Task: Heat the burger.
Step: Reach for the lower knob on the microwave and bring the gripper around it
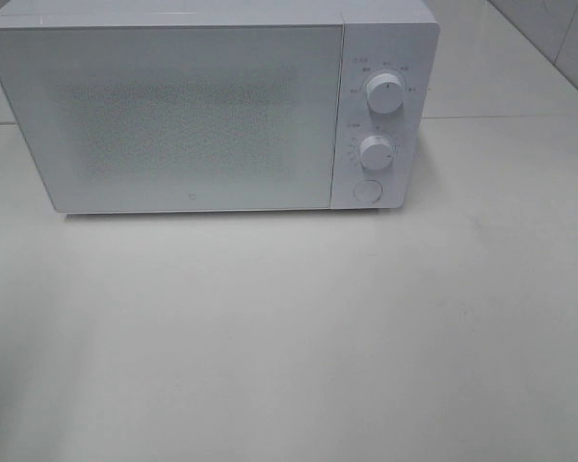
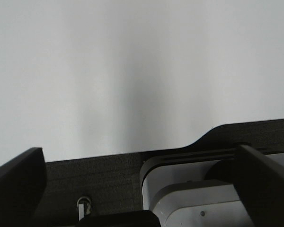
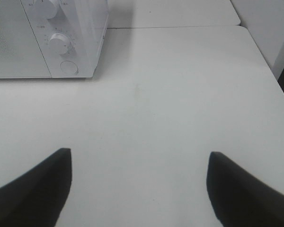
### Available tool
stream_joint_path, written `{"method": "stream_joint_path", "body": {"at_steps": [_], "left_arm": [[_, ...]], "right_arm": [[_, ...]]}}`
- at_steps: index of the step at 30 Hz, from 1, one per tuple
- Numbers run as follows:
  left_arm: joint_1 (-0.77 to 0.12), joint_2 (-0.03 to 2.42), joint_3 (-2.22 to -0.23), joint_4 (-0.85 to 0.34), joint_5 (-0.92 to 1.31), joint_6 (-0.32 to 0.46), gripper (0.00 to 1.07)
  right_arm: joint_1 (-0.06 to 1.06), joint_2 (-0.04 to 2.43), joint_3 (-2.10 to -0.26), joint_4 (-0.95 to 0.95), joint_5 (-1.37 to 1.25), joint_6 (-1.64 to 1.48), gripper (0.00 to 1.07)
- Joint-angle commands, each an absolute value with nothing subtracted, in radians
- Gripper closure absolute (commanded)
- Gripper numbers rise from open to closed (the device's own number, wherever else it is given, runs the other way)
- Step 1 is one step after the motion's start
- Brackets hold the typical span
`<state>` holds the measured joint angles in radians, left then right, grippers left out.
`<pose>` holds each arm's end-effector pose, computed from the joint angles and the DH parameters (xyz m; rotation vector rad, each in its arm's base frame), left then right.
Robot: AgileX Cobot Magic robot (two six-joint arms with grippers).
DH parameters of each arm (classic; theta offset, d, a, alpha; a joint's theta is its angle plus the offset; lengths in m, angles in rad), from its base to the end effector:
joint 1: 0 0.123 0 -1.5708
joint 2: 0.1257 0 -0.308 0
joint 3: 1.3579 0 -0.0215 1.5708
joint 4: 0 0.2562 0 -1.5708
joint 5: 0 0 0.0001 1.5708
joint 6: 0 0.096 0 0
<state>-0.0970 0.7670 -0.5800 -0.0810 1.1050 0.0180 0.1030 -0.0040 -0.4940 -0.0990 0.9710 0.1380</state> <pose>0.0970 -0.0164 0.2693 0.1277 2.7733 -0.1301 -0.0144 -0.0094 0.2839 0.0333 1.9529 0.0423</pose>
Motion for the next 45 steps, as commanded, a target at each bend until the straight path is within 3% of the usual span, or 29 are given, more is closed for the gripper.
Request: {"method": "stream_joint_path", "body": {"at_steps": [1,20,27,36,45], "left_arm": [[-0.096,0.681,-0.515,-0.090,1.070,0.034,0.07],[-0.096,0.349,-0.515,-0.096,1.069,0.034,0.07],[-0.010,0.150,-0.515,-0.094,1.069,0.038,0.07],[0.017,-0.026,-0.515,-0.093,1.068,0.040,0.07],[0.017,-0.024,-0.515,-0.094,1.068,0.041,0.07]], "right_arm": [[0.096,-0.031,-0.491,-0.096,0.963,0.139,0.31],[0.096,-0.031,-0.491,-0.096,0.963,0.139,0.31],[0.096,-0.031,-0.491,-0.096,0.963,0.139,0.31],[0.096,-0.031,-0.491,-0.096,0.963,0.139,0.31],[0.096,-0.030,-0.491,-0.095,0.963,0.139,0.31]]}}
